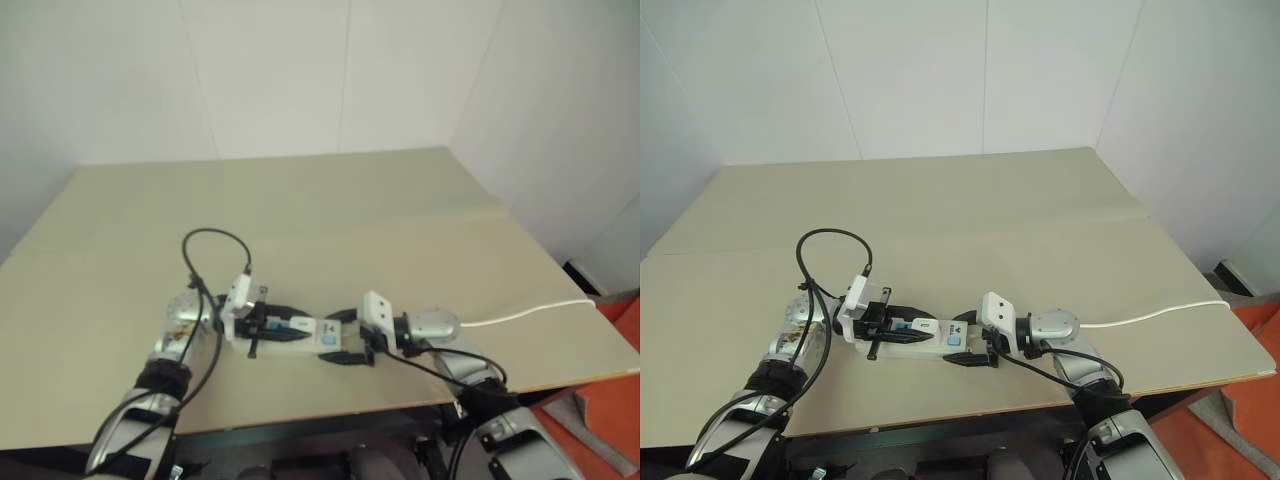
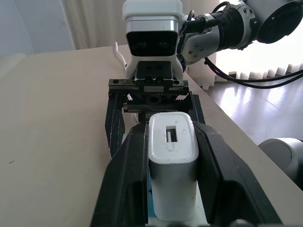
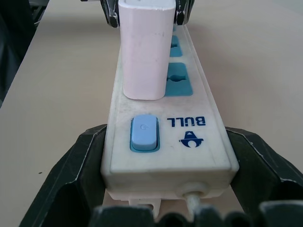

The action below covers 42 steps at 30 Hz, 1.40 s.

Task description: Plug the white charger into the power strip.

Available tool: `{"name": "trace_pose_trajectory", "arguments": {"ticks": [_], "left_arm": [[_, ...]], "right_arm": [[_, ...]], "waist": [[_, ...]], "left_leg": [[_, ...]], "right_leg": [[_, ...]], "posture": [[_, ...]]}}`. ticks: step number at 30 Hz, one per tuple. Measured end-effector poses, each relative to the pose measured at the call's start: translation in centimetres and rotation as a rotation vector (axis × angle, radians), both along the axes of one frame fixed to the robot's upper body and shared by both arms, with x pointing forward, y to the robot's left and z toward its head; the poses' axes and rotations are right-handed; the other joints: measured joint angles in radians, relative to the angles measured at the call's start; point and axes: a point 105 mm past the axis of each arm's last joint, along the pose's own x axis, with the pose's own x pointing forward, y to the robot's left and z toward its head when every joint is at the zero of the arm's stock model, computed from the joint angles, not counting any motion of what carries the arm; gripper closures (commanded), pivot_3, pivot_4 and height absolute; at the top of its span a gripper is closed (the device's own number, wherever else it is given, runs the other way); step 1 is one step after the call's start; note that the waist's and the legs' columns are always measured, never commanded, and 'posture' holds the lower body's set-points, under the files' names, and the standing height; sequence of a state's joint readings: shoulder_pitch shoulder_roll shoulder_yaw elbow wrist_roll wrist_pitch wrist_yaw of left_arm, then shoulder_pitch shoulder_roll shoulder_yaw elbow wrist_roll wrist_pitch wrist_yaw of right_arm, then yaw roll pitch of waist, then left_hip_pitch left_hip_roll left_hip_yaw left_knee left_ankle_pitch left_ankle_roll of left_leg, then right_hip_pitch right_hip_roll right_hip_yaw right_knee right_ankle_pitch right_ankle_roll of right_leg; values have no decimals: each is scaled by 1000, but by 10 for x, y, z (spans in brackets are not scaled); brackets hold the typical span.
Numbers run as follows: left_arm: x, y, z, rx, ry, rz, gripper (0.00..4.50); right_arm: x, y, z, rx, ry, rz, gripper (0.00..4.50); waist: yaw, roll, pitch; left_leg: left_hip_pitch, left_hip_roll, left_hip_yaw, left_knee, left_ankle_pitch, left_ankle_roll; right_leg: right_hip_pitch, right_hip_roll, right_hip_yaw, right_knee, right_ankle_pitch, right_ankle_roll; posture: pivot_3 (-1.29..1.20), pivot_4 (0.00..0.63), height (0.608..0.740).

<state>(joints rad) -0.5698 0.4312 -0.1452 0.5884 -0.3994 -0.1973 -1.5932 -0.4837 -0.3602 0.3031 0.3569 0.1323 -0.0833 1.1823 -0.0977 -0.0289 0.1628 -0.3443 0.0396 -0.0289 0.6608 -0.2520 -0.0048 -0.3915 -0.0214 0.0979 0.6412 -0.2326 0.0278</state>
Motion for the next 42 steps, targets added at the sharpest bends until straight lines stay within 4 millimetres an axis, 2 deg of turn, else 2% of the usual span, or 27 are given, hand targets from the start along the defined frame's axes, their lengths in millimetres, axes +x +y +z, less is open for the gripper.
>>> {"name": "trace_pose_trajectory", "arguments": {"ticks": [3,4,6,13,14,22,26,30,35,37,38,39,42], "left_arm": [[2,0,0,7,45,1,3473],[3,0,1,10,64,1,2754],[4,7,-12,74,122,31,2276],[6,12,-11,69,133,45,138],[6,12,-11,67,133,43,39],[0,17,-4,54,129,27,39],[-8,30,5,77,125,18,39],[-4,46,40,25,30,63,39],[5,83,84,-69,-50,207,39],[5,92,93,-77,-80,238,0],[5,95,96,-82,-88,246,0],[5,96,97,-86,-94,252,0],[2,99,93,-94,-67,268,0]], "right_arm": [[0,0,-1,1,3,-2,1082],[0,1,-1,2,3,-2,1082],[-1,3,-1,6,3,4,1082],[-1,3,-1,8,4,6,1082],[-1,3,-1,8,3,6,1082],[-2,4,2,12,-11,18,1082],[-2,5,5,14,-23,31,1082],[-2,5,7,15,-30,36,1082],[-2,5,11,19,-44,37,1082],[-2,4,11,18,-40,33,339],[-1,3,9,9,-31,26,104],[0,1,5,-6,-8,15,44],[0,-3,10,-3,-12,2,44]], "waist": [[-1,0,-1],[-1,0,-1],[-6,1,-1],[-6,1,-1],[-6,1,-1],[-8,1,-1],[-12,0,3],[-12,-4,6],[-11,-5,7],[-10,-5,8],[-9,-5,8],[-4,-5,9],[2,-5,14]], "left_leg": [[1,0,0,0,0,0],[1,0,0,0,0,0],[2,0,0,-1,0,0],[1,0,0,-3,0,0],[2,0,0,-3,0,0],[-4,0,0,-2,0,0],[-10,1,0,-2,0,0],[-12,2,1,-2,0,0],[-20,2,1,-2,0,0],[-21,2,1,-2,0,0],[-22,2,1,-2,0,0],[-24,2,1,-1,0,0],[-26,2,1,-1,0,0]], "right_leg": [[0,0,0,0,0,0],[1,0,0,0,-1,-1],[0,0,1,0,-1,-1],[-1,0,1,0,-1,0],[-2,0,1,0,-1,0],[-12,0,1,1,1,4],[-19,1,1,2,2,5],[-22,1,1,3,2,4],[-31,2,0,5,2,4],[-31,1,0,4,2,4],[-32,1,0,4,2,4],[-33,1,0,4,2,4],[-35,1,0,4,2,4]], "posture": [[0,150,740],[0,150,740],[0,150,740],[0,150,740],[0,150,740],[0,150,740],[0,150,740],[0,150,740],[0,150,740],[0,150,740],[0,150,740],[0,150,740],[0,150,740]]}}
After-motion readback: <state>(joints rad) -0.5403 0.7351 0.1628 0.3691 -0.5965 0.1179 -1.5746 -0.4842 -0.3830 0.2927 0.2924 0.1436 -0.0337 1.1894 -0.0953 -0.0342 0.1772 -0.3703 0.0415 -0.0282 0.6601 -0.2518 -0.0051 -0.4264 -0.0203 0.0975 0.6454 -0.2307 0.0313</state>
